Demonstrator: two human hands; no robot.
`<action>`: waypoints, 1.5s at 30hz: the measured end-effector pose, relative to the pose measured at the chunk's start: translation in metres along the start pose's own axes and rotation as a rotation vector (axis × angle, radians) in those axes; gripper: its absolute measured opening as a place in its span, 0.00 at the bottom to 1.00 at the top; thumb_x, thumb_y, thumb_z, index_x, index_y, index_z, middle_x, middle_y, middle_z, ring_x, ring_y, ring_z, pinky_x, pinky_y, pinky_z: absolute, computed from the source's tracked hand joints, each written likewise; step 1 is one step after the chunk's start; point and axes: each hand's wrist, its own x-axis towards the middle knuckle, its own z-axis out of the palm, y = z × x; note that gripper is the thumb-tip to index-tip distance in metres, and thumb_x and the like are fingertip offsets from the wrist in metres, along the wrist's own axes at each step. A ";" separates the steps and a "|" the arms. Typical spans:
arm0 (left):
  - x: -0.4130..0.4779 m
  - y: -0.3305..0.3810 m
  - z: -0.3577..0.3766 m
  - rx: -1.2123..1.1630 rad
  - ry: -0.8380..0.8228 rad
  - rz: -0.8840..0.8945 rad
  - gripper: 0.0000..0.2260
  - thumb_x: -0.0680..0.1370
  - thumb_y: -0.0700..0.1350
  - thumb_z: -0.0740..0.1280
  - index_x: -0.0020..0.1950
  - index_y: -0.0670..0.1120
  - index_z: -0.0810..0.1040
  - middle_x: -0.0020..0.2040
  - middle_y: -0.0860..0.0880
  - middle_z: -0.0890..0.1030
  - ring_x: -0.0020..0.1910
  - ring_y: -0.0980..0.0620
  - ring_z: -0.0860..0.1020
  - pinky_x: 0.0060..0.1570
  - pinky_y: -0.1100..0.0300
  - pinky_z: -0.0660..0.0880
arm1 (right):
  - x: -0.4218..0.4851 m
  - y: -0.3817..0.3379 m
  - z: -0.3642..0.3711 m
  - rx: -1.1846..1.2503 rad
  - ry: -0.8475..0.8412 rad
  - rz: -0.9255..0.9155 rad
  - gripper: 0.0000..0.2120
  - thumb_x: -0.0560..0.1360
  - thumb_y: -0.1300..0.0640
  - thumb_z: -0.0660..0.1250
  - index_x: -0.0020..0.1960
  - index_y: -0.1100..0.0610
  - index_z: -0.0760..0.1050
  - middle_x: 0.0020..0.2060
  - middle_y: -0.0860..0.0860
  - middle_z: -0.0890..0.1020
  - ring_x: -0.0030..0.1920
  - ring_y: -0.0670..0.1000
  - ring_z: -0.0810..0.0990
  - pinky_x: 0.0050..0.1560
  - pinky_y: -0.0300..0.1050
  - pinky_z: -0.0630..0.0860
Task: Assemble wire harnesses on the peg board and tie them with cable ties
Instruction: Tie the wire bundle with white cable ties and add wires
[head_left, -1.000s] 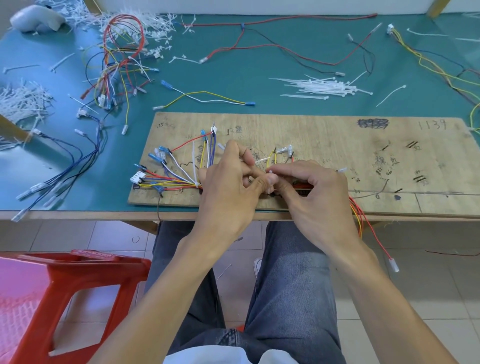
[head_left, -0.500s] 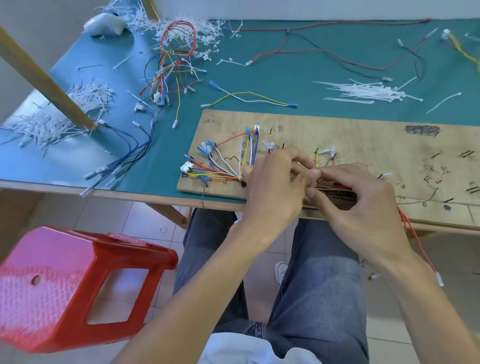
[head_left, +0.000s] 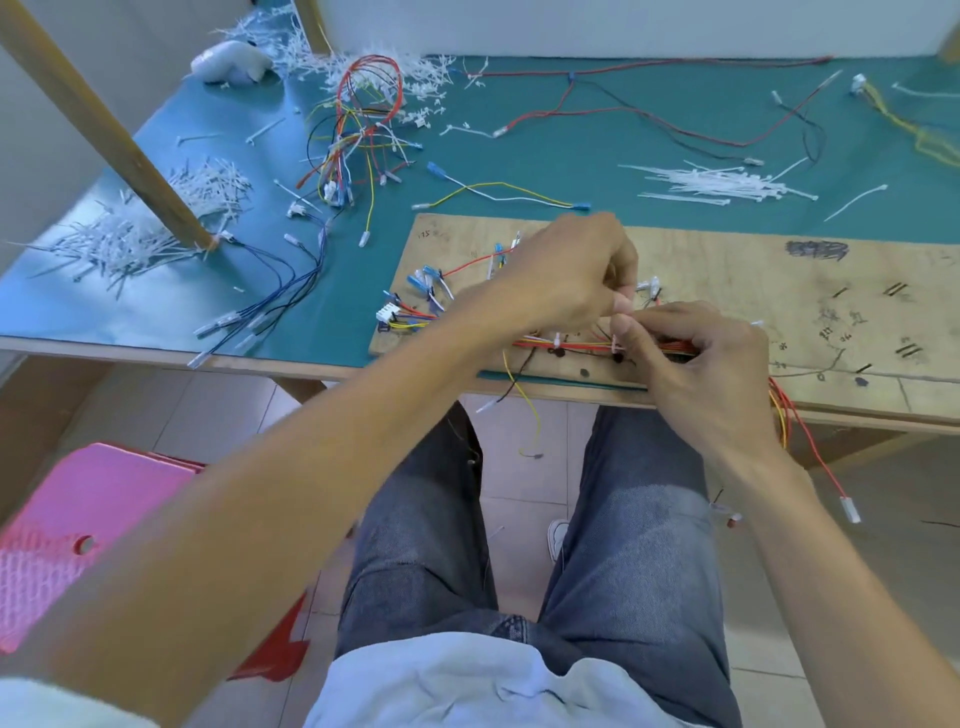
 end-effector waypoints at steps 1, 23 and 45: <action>0.004 0.000 -0.001 0.025 -0.015 0.011 0.03 0.77 0.45 0.76 0.44 0.49 0.84 0.40 0.54 0.83 0.41 0.53 0.76 0.53 0.54 0.75 | 0.002 0.000 -0.001 0.018 -0.025 0.027 0.05 0.79 0.52 0.75 0.48 0.51 0.89 0.41 0.47 0.87 0.47 0.51 0.84 0.51 0.53 0.78; 0.006 0.009 0.010 -0.261 0.150 0.056 0.08 0.72 0.31 0.65 0.38 0.42 0.79 0.34 0.43 0.84 0.38 0.42 0.82 0.45 0.49 0.81 | 0.023 -0.003 -0.015 -0.231 -0.293 0.003 0.04 0.74 0.56 0.78 0.41 0.55 0.87 0.39 0.51 0.85 0.44 0.56 0.81 0.50 0.53 0.77; -0.002 0.007 0.019 -0.339 0.241 0.046 0.10 0.75 0.32 0.68 0.39 0.47 0.79 0.34 0.49 0.83 0.38 0.47 0.83 0.46 0.49 0.81 | 0.010 -0.002 -0.015 -0.357 -0.162 -0.090 0.06 0.75 0.61 0.77 0.48 0.51 0.89 0.51 0.42 0.86 0.54 0.55 0.73 0.53 0.46 0.72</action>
